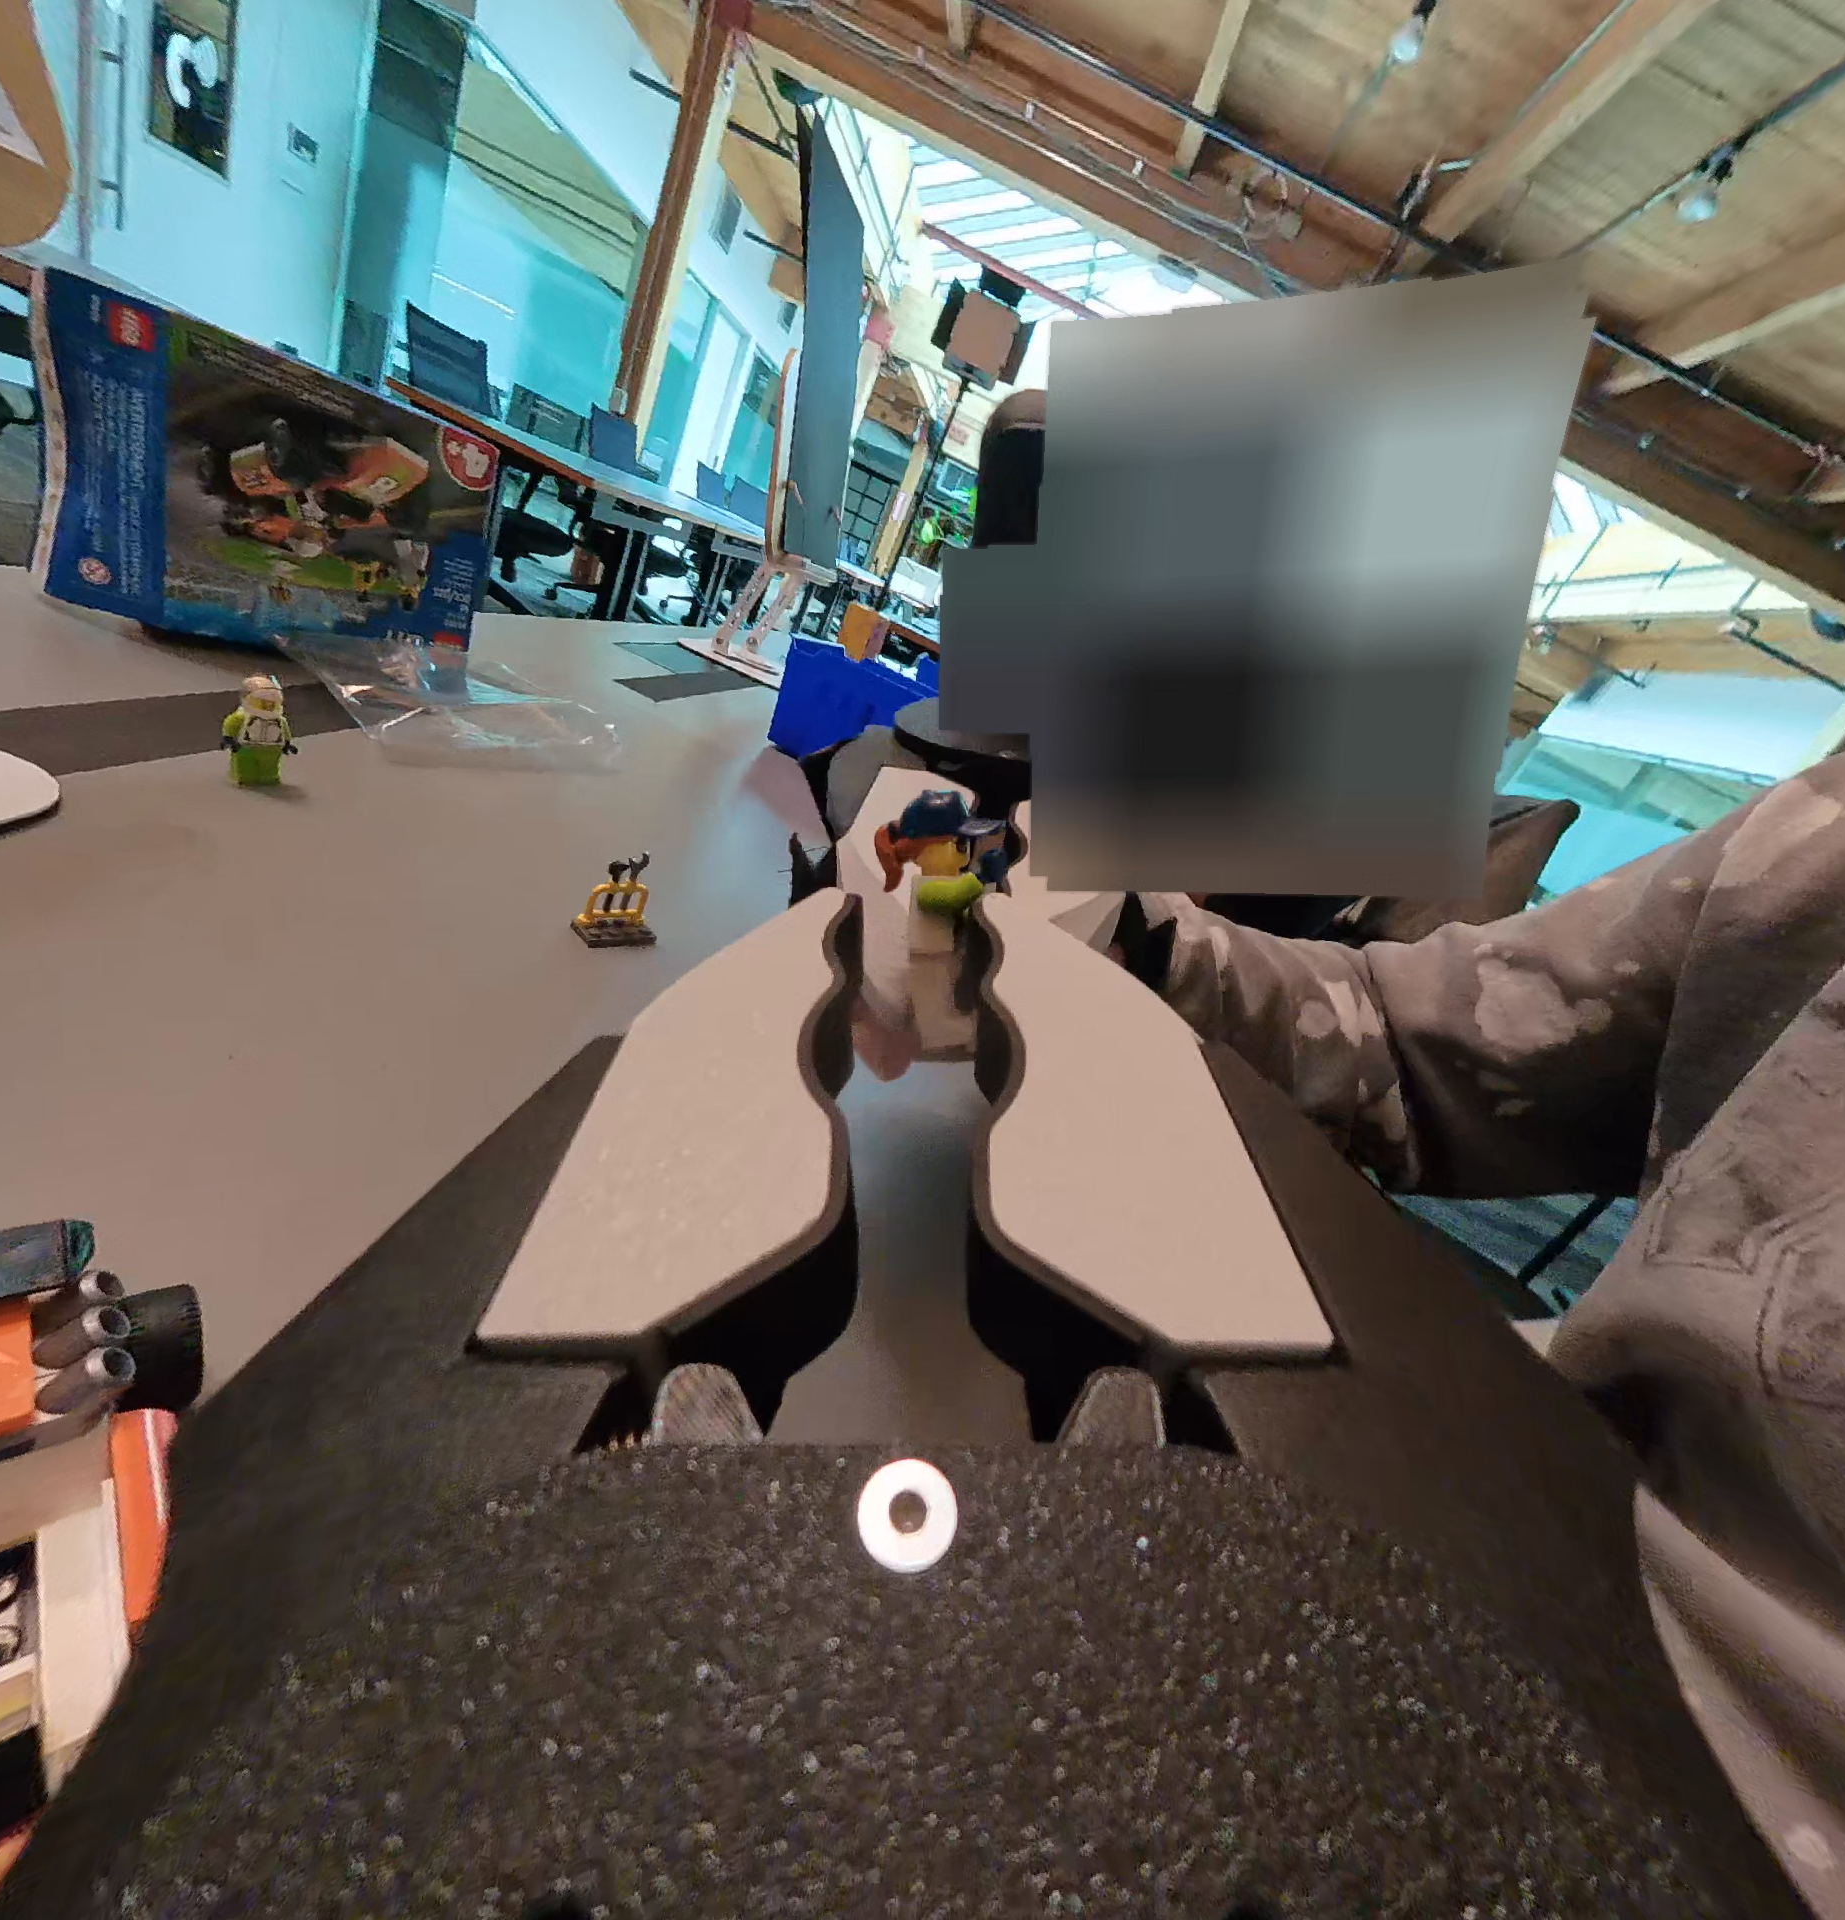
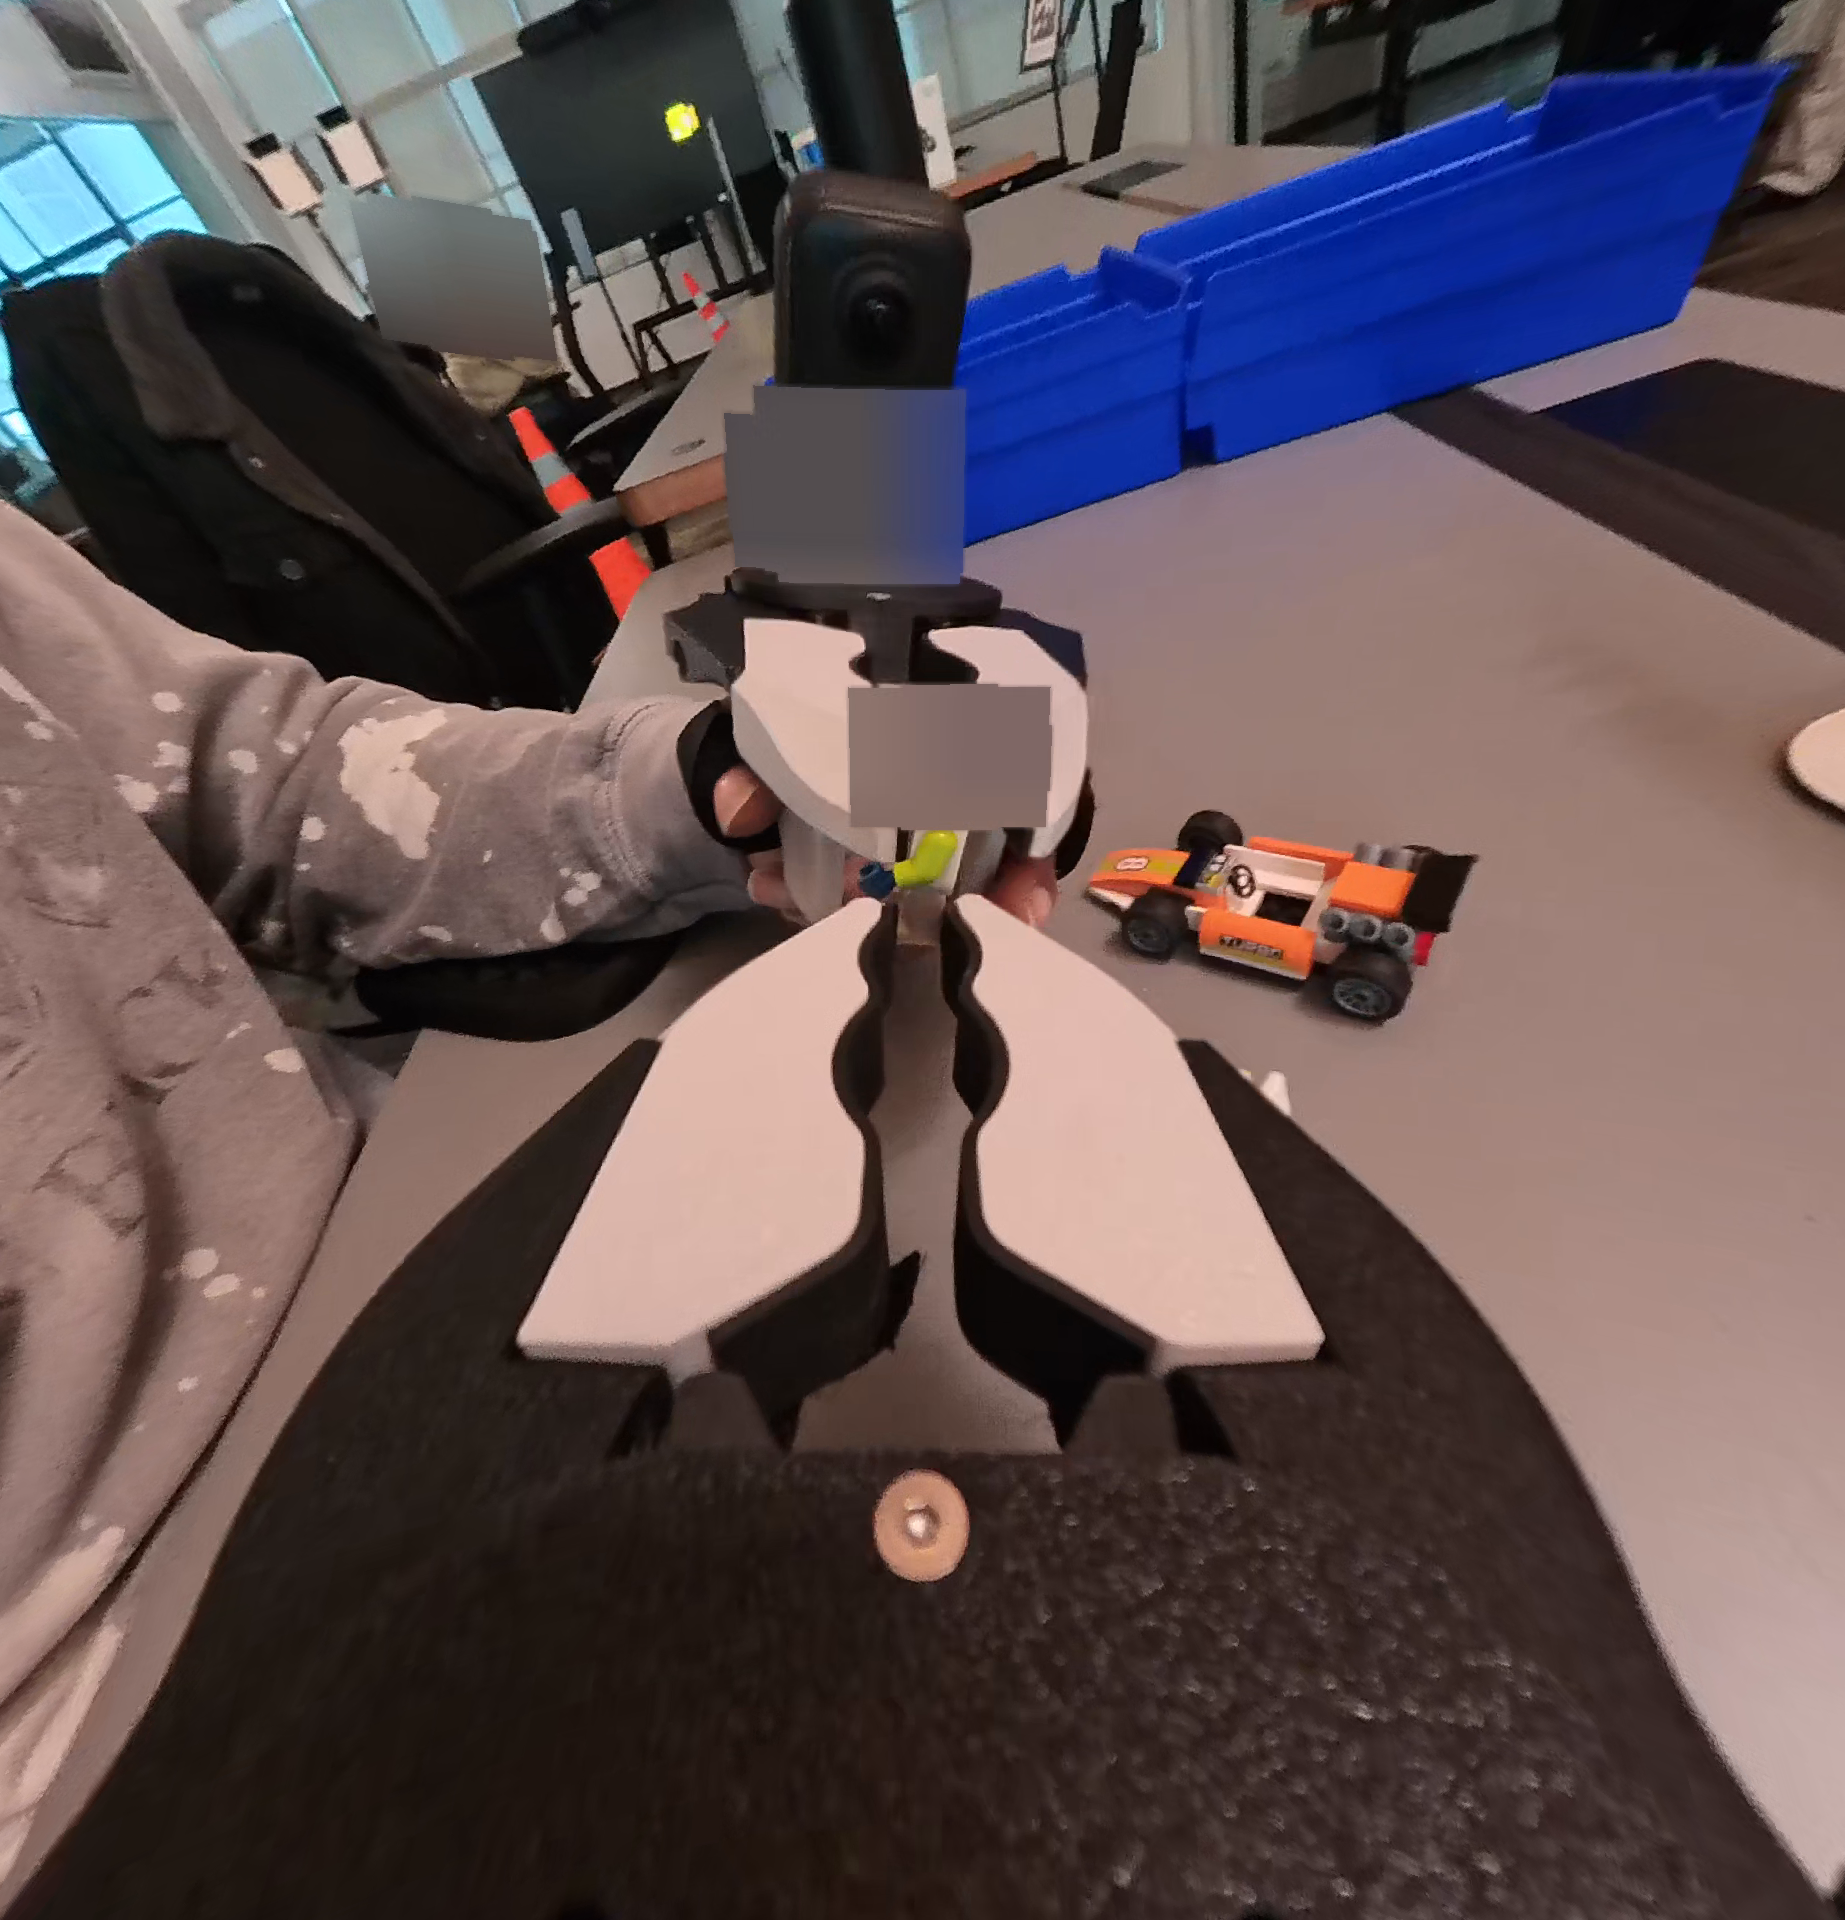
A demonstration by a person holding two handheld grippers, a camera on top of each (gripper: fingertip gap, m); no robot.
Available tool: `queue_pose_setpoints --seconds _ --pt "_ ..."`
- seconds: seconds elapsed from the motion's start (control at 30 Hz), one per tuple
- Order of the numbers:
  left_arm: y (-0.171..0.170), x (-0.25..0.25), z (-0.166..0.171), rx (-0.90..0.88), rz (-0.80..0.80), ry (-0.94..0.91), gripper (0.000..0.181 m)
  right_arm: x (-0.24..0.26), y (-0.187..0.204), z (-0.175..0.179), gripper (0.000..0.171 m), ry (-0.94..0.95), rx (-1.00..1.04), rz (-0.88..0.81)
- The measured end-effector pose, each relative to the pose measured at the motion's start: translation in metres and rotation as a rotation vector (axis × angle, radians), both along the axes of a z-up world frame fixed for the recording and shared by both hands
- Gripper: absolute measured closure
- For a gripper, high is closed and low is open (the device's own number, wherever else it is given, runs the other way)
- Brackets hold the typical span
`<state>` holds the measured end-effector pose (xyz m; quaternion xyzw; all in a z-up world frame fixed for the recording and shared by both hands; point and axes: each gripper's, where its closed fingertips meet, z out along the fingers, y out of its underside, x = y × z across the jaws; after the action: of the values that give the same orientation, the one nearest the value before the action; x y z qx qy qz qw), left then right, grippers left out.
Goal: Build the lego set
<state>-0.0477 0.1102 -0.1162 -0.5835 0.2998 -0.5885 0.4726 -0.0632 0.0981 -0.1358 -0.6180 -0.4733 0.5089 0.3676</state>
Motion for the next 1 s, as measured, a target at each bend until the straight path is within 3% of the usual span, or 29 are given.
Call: queue_pose_setpoints --seconds 0.33,0.7,1.0 --pt "-0.029 0.008 -0.003 -0.024 -0.211 0.012 0.165 0.005 -0.024 -0.002 0.164 -0.018 -0.072 0.169" --pt "-0.047 0.012 0.001 -0.059 -0.334 -0.039 0.161 0.013 -0.039 0.000 0.164 -0.011 -0.135 0.284" --pt "-0.034 0.015 0.000 -0.061 -0.235 -0.037 0.158 0.012 -0.027 -0.001 0.164 -0.022 -0.134 0.204"
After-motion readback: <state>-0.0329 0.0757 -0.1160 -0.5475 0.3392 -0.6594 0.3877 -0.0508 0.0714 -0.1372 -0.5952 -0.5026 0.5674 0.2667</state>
